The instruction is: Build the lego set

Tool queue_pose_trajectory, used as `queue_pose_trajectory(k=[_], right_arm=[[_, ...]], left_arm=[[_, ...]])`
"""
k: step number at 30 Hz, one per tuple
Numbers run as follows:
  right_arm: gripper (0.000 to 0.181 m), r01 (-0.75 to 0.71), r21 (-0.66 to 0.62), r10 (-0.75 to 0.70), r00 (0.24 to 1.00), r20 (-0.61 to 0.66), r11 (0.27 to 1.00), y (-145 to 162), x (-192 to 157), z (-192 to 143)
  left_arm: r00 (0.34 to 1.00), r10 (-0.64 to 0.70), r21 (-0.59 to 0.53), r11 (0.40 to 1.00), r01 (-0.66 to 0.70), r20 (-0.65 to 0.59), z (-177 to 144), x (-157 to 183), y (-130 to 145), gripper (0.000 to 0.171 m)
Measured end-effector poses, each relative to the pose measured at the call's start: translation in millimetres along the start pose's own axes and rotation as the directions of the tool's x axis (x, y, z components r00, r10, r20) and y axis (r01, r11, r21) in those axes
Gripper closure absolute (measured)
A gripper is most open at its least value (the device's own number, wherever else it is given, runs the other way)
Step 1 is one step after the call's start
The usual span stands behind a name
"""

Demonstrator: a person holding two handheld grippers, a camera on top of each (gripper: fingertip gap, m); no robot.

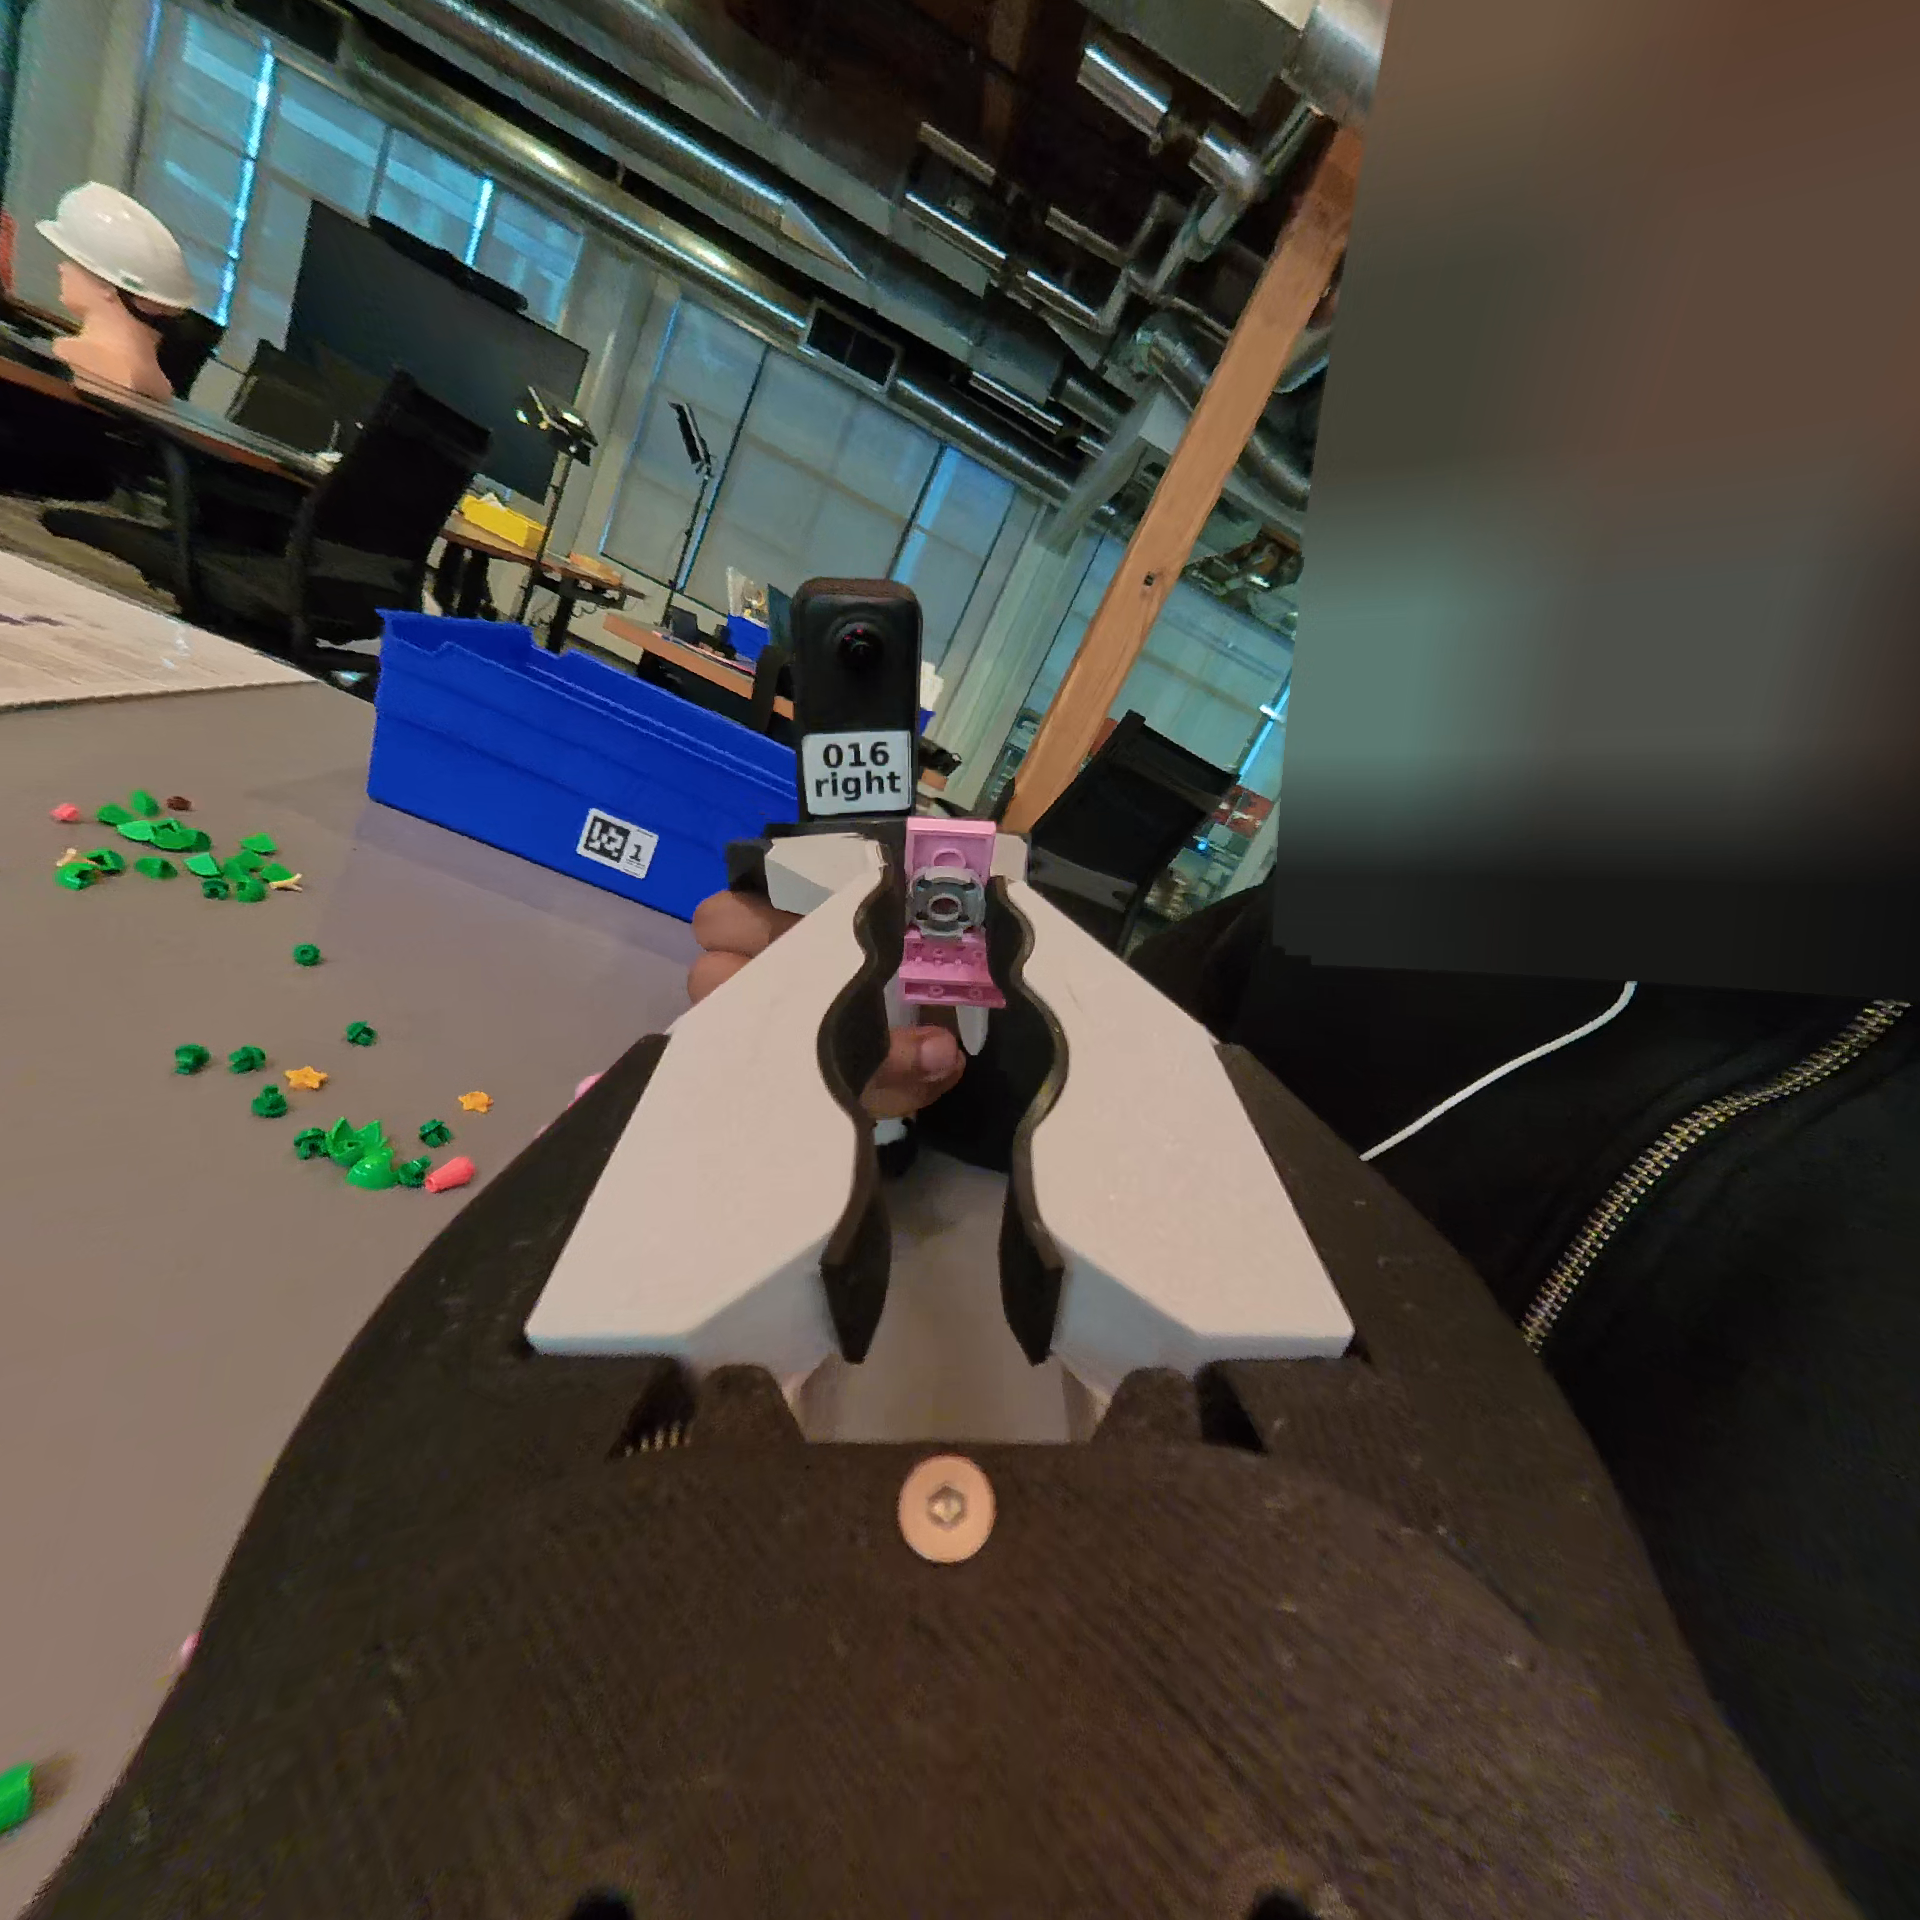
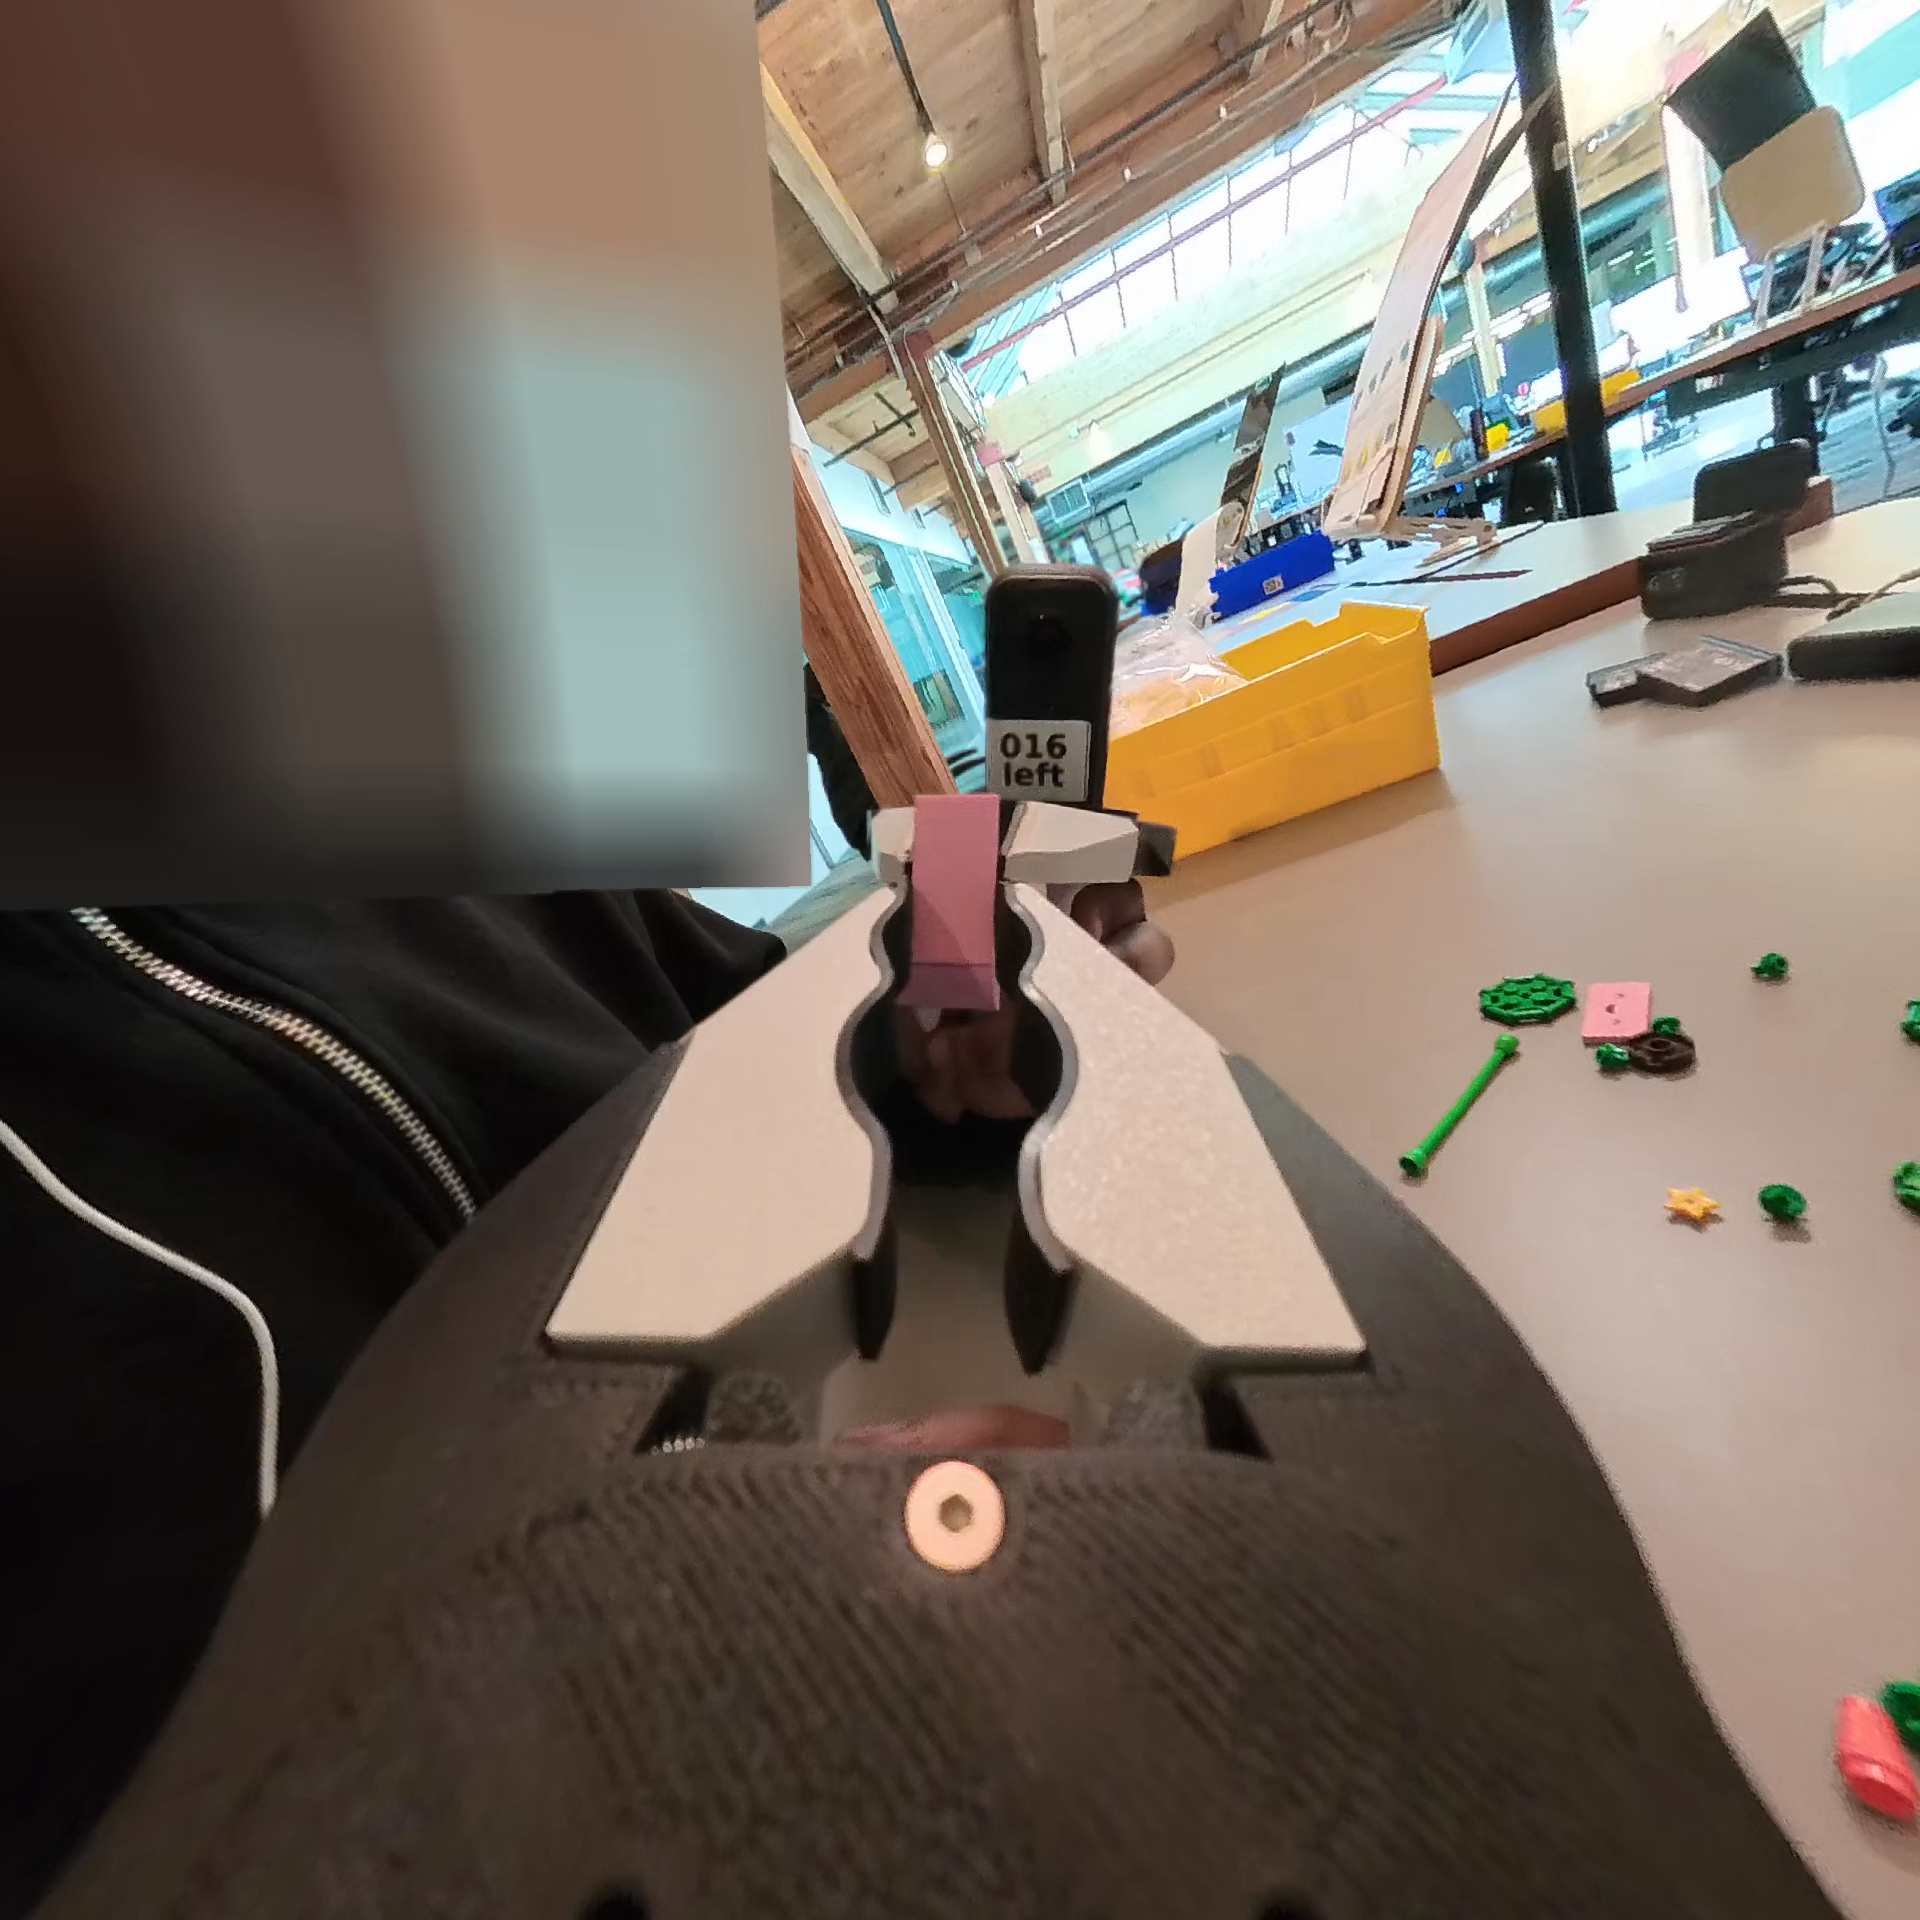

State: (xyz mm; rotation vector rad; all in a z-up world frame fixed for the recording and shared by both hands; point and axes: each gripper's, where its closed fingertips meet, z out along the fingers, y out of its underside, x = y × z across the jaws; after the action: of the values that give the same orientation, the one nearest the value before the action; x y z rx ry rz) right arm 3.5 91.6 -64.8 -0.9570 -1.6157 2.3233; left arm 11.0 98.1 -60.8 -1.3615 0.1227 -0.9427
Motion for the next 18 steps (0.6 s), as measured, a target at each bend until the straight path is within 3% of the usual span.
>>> queue_pose_trajectory(k=[8, 9, 11, 14, 18], right_arm=[[0.168, -0.123, 0.085, 0.118, 0.991, 0.061, 0.989, -7, -3, 0], [0.168, -0.164, 0.114, 0.154, 0.984, 0.092, 0.98, -10, -4, -1], [0.168, -0.32, 0.302, 0.261, 0.94, 0.219, 0.898, -49, -3, -25], [0.168, -0.144, 0.26, 0.154, 0.988, -0.019, 0.955, -42, 24, -33], [0.168, -0.144, 0.195, 0.144, 0.989, 0.011, 0.97, -34, 15, -22]], left_arm=[[0.998, 0.056, 0.03, 0.998, -0.057, 0.028, 1, 4, -4, 0.16], [0.997, 0.065, 0.033, 0.997, -0.066, 0.035, 1, 4, -5, 0.16], [0.993, 0.074, 0.06, 0.995, -0.079, 0.088, -8, -5, -9, 0.161], [0.999, -0.012, 0.135, 0.991, 0.007, 0.036, -15, -7, -20, 0.162], [0.999, 0.012, 0.096, 0.995, -0.017, 0.05, -11, -7, -13, 0.161]])
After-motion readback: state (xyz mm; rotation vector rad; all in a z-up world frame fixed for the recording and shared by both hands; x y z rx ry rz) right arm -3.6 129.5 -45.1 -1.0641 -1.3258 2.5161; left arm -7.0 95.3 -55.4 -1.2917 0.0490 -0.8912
